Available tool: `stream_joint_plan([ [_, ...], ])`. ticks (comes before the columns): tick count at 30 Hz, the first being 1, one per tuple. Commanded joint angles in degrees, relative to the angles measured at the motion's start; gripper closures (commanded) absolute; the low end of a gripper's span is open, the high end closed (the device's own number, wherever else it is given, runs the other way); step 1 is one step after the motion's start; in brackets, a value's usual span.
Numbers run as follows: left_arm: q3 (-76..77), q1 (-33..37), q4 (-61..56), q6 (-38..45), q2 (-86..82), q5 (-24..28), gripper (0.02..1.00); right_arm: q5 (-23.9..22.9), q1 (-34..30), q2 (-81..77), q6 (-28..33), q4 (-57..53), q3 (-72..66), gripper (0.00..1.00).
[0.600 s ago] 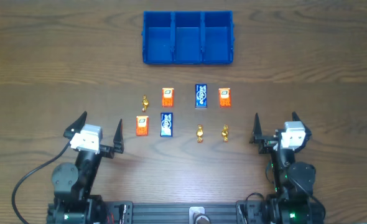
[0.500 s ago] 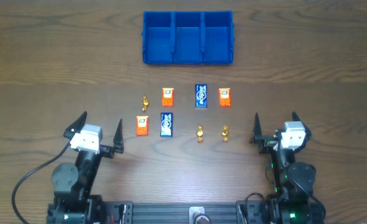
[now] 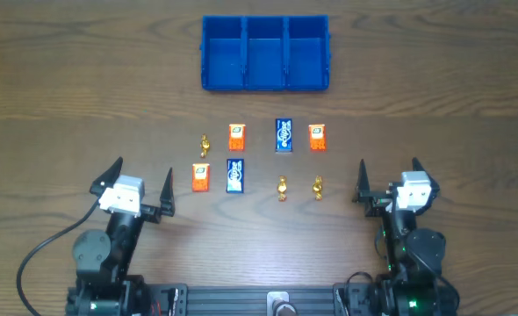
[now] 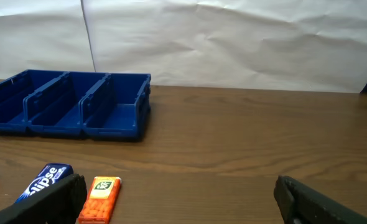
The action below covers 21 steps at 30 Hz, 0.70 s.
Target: Sort Candies Into Trays
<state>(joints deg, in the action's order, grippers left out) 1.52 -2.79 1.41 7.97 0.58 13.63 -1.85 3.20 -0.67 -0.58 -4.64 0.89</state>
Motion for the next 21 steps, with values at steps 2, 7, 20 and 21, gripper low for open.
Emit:
stream_joint_plan([
  [2, -1.22, -0.13, 1.62, 0.81, -0.33, 1.01, 0.02, 0.48, 0.37, 0.5, 0.85, 0.09, -0.44, 0.003],
  [7, -1.22, -0.13, 1.62, 0.81, -0.33, 1.01, 0.02, 0.48, 0.37, 0.5, 0.85, 0.09, -0.44, 0.003],
  [20, -1.22, -0.13, 1.62, 0.22, -0.39, 1.03, 0.02, 0.48, 0.37, 0.5, 0.85, 0.09, -0.44, 0.003],
  [21, -1.22, -0.13, 1.6, -2.25, -0.39, 1.03, 0.02, 0.48, 0.37, 0.5, 0.85, 0.07, -0.44, 0.003],
])
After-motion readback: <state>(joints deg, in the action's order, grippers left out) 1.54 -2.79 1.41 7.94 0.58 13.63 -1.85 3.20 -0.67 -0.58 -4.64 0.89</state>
